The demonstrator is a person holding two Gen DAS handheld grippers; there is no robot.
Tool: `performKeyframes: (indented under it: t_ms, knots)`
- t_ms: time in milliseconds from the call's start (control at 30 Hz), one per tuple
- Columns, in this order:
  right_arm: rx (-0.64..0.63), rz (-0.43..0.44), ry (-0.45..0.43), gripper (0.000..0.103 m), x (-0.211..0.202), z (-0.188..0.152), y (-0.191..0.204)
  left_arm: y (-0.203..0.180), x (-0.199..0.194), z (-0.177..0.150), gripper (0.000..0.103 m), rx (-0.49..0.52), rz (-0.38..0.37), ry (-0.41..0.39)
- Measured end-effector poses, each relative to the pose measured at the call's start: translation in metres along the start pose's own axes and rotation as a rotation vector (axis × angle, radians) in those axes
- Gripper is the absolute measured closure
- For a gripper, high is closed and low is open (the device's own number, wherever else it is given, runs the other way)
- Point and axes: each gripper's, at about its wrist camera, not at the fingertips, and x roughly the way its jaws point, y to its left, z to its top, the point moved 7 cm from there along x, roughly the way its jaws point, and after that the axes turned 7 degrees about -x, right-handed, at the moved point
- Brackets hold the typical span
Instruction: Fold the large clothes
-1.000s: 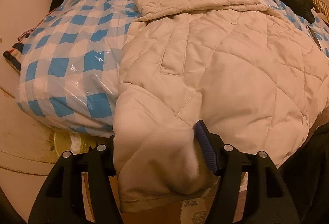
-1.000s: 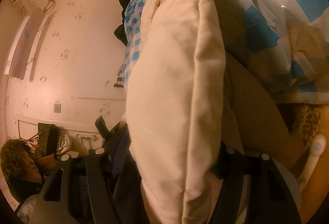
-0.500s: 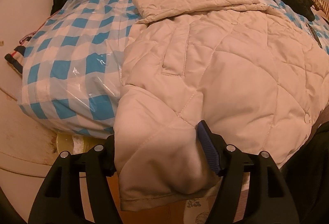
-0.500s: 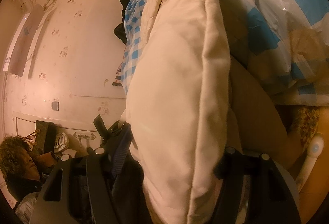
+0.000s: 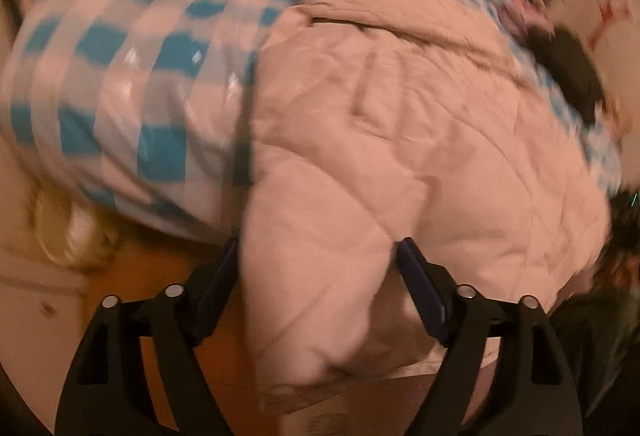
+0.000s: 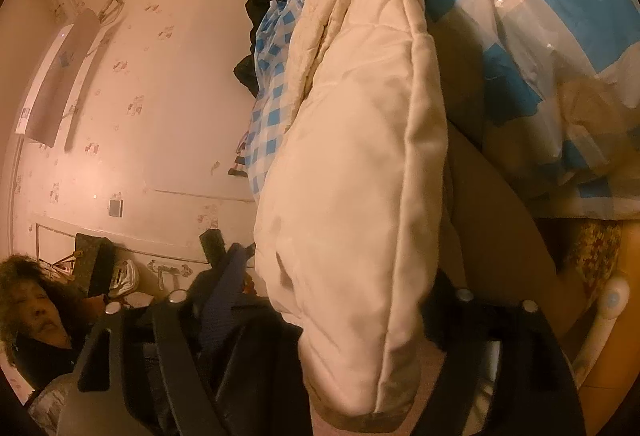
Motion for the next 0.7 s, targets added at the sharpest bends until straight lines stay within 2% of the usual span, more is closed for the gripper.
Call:
performKeyframes:
  t_ms: [167, 367, 500, 600, 700]
  knots:
    - [-0.003, 0.015, -0.016, 0.026, -0.002, 0.001, 0.000, 0.023, 0.006, -0.001, 0.027, -0.186, -0.166, 0.032]
    - [-0.031, 0.006, -0.030, 0.026, -0.006, 0.005, -0.003, 0.031, 0.011, 0.003, 0.027, -0.290, -0.312, 0.052]
    - [-0.014, 0.000, -0.037, 0.026, -0.011, 0.019, -0.012, 0.035, 0.019, 0.003, 0.027, -0.346, -0.342, 0.088]
    - [-0.018, 0.002, -0.034, 0.026, -0.008, 0.026, -0.014, 0.030, 0.021, 0.002, 0.026, -0.336, -0.342, 0.098]
    - [-0.024, -0.025, -0.025, 0.026, -0.008, 0.029, -0.018, 0.026, 0.023, 0.001, 0.026, -0.308, -0.309, 0.095]
